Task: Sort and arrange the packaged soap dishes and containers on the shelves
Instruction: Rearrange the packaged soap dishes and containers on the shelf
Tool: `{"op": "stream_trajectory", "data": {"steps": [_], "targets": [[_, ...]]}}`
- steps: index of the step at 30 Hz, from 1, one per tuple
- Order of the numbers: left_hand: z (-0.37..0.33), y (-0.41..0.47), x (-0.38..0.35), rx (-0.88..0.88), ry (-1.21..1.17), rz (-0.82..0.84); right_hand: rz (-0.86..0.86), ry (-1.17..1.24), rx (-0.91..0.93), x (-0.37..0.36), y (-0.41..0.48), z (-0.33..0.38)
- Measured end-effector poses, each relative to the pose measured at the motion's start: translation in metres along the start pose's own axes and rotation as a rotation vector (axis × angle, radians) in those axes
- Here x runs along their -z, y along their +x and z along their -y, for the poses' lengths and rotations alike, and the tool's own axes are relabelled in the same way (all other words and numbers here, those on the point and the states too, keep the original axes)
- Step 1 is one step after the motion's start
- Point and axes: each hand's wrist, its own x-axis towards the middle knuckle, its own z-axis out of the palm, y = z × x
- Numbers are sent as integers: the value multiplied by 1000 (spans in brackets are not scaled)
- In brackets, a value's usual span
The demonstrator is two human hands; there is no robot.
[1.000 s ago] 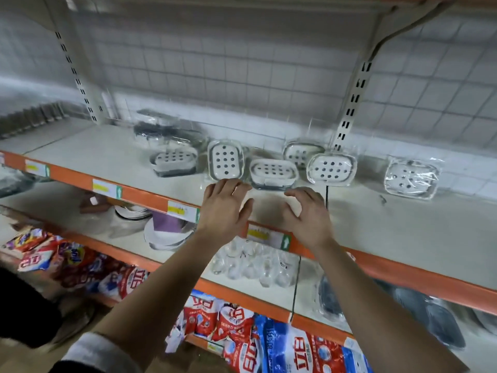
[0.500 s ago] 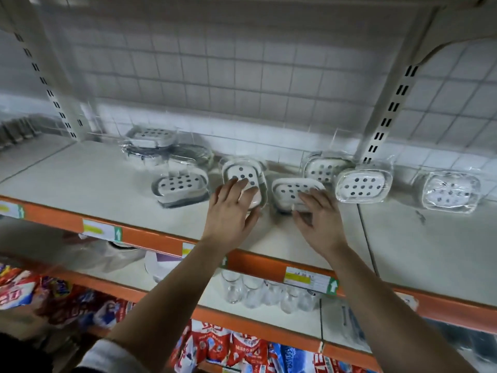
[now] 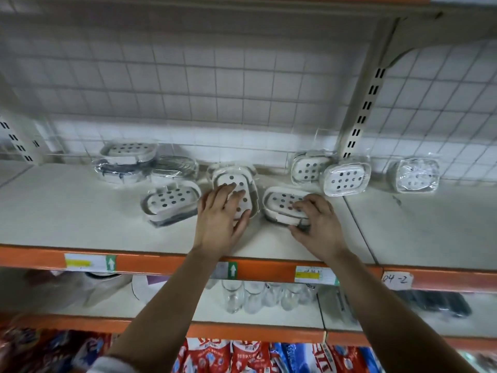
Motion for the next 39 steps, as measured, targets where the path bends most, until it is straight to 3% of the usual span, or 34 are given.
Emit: {"op": "stream_trajectory", "data": {"steps": [5, 9, 22, 32, 35, 39], "targets": [[1, 0, -2, -2, 20, 35, -104, -60, -34, 6, -3, 6], [3, -1, -6, -20, 41, 17, -244, 152, -118, 11, -6, 7], [4, 0, -10, 9, 102, 62, -171, 225, -106, 6, -4, 0], [3, 0, -9, 59, 103, -12, -252, 283, -283, 6, 1, -4], [3, 0, -9, 69, 106, -11, -291, 205, -192, 6, 0, -5], [2, 1, -10, 95, 176, 18, -215, 121, -74, 2, 2, -6]]}}
